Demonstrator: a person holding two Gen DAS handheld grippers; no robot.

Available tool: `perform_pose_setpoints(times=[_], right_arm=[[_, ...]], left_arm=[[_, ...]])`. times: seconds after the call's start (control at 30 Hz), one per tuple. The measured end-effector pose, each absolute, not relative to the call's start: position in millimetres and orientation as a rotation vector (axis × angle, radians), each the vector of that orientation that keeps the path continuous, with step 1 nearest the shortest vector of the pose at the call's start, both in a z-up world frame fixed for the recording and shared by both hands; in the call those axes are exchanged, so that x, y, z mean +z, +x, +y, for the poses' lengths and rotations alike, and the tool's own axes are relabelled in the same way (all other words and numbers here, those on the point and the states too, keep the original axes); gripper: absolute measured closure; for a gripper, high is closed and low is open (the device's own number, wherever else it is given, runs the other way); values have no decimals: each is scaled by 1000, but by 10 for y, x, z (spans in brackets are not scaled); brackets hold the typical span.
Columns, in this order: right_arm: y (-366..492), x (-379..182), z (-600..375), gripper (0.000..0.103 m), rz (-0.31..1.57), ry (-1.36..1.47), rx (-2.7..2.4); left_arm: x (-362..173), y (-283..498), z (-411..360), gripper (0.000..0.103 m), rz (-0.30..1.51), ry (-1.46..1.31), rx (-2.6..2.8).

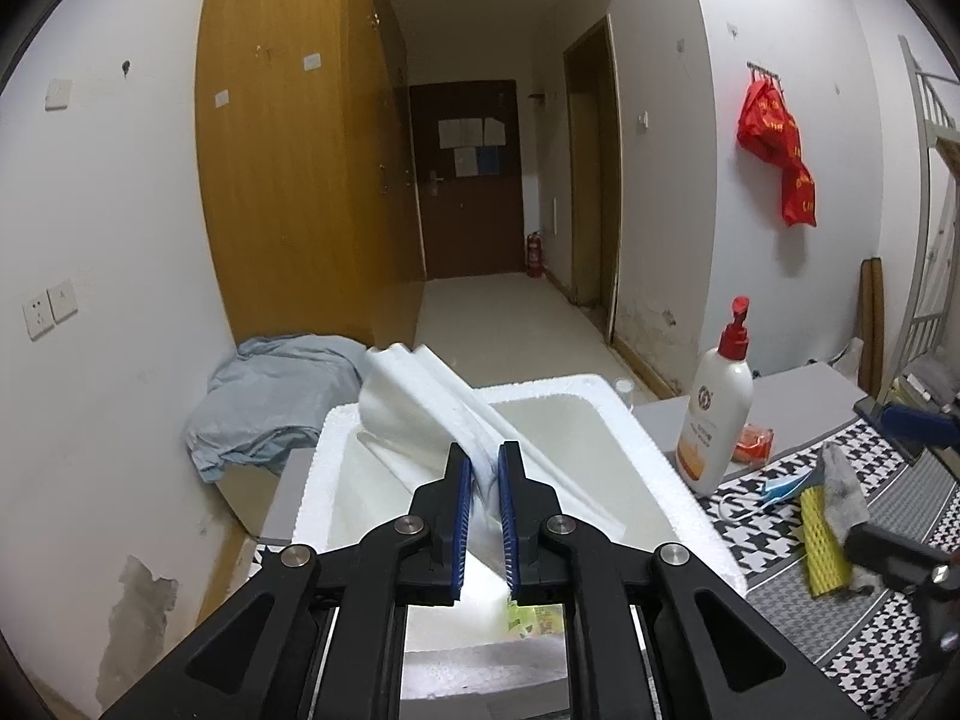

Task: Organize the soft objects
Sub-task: 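Lower the white towel into the foam box and open the left tool, then withdraw both tools from the box back toward the grey sock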

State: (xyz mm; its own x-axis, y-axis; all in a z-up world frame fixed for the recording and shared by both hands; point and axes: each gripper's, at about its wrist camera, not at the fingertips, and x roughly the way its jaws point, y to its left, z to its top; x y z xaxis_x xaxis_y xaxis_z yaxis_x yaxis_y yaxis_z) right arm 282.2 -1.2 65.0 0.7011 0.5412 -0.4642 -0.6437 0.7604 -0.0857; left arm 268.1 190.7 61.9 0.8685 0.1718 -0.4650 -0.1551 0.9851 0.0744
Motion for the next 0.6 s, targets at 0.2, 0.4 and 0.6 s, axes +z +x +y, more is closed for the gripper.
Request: perform_pose_setpoints(times=[0.2, 0.4, 0.6], right_arm=[[2746, 691, -61, 9, 413, -267, 650], [2679, 724, -106, 9, 394, -244, 657], [2570, 772, -157, 9, 374, -242, 646]], left_arm=[[639, 2627, 1924, 25, 466, 14, 171], [691, 2520, 1904, 18, 462, -21, 139], [779, 2278, 1795, 11, 414, 4, 158]])
